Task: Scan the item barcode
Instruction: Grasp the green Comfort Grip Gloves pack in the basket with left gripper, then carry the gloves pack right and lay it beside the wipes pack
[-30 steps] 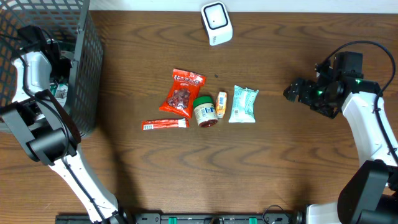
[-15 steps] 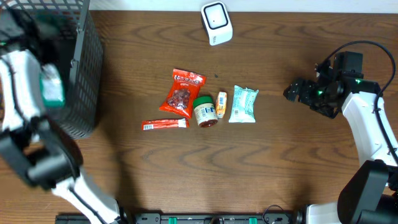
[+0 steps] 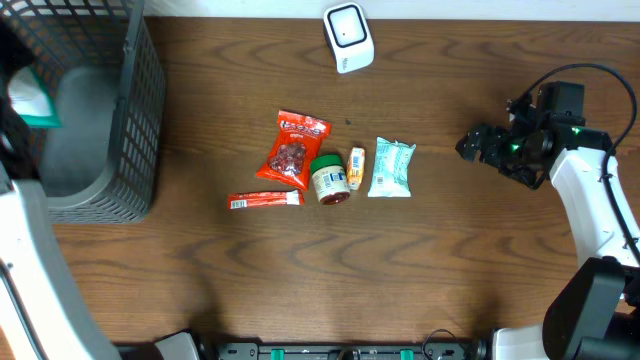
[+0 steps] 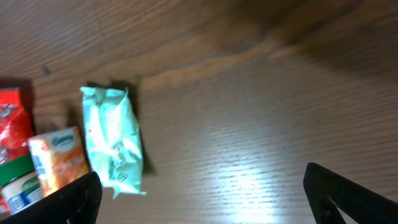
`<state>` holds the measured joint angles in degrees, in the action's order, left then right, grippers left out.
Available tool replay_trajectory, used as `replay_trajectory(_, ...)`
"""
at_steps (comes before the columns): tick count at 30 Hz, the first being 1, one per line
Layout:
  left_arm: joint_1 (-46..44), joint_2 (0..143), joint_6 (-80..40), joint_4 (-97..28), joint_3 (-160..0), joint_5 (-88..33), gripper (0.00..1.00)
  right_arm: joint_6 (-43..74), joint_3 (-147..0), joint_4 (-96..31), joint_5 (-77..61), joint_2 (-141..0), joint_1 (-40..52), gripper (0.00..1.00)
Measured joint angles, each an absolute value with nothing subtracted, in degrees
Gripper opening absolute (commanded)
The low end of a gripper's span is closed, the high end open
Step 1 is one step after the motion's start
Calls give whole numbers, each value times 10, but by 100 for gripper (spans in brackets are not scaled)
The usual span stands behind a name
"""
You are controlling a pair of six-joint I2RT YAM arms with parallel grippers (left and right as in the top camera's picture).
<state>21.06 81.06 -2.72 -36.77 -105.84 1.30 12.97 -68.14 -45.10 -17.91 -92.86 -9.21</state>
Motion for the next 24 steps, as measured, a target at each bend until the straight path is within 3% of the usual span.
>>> replay_trajectory(7,36,771,-127,-458,-1059,-10,7,123,-764,-548,-214,-929,-123,99)
replay_trajectory(13,-149,834,-234,-538,-1059,-29,7,106,-861,-628,-219,-929,-183,99)
replay_trajectory(24,-428,1088,-406,-373,-1058,-29,7,94,-902,-690,-224,-929,-294,99)
